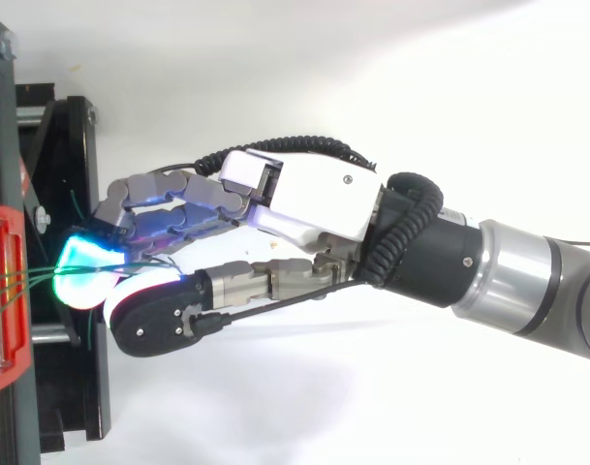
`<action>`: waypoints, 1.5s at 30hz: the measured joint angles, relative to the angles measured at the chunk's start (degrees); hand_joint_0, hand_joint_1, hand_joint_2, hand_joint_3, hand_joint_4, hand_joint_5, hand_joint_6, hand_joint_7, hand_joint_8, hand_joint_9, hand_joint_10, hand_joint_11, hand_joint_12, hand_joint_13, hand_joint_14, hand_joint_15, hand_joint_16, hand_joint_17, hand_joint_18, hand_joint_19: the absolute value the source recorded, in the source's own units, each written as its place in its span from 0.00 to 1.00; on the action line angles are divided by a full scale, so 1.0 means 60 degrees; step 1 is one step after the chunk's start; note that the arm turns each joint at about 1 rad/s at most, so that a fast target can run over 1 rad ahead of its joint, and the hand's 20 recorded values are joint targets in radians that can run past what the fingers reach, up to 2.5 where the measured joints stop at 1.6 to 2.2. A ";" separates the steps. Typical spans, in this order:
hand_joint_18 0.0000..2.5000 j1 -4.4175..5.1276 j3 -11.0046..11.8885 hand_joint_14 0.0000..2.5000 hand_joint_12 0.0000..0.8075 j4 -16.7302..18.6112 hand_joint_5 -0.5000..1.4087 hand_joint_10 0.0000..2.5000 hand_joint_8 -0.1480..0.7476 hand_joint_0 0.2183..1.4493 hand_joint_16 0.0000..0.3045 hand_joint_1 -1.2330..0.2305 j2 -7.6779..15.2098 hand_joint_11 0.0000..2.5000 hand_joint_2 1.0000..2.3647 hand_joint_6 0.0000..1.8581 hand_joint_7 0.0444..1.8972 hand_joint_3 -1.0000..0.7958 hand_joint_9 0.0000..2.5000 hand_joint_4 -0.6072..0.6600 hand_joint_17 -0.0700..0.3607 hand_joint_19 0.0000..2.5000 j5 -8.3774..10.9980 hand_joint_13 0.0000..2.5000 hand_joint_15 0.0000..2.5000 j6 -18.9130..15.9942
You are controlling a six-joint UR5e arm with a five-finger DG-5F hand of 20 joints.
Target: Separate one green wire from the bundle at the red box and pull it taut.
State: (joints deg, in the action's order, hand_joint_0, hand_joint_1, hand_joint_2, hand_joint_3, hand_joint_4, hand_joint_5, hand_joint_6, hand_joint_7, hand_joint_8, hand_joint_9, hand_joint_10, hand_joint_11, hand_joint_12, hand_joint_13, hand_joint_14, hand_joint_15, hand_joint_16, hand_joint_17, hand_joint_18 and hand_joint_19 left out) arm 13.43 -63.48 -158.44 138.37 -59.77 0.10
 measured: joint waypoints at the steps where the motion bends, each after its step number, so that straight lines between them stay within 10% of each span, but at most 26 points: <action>1: 0.20 -0.0001 0.0007 0.01 0.40 -0.0011 0.21 0.00 0.45 0.28 0.14 0.44 -0.0001 0.10 0.00 0.27 0.56 0.28 0.30 0.68 0.38 0.18 0.0000 0.26 0.13 -0.0001; 45: 0.21 -0.0296 0.0096 0.01 0.40 -0.0460 0.22 0.00 0.45 0.30 0.14 0.44 -0.0266 0.11 0.01 0.27 0.63 0.32 0.30 0.62 0.38 0.20 0.0039 0.27 0.14 0.0580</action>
State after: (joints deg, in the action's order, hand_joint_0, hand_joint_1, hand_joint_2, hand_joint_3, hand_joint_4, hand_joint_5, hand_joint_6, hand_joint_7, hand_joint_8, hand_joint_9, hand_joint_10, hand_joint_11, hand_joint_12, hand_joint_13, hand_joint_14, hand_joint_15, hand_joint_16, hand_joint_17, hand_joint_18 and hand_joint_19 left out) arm 11.65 -62.90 -161.20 136.77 -59.53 3.58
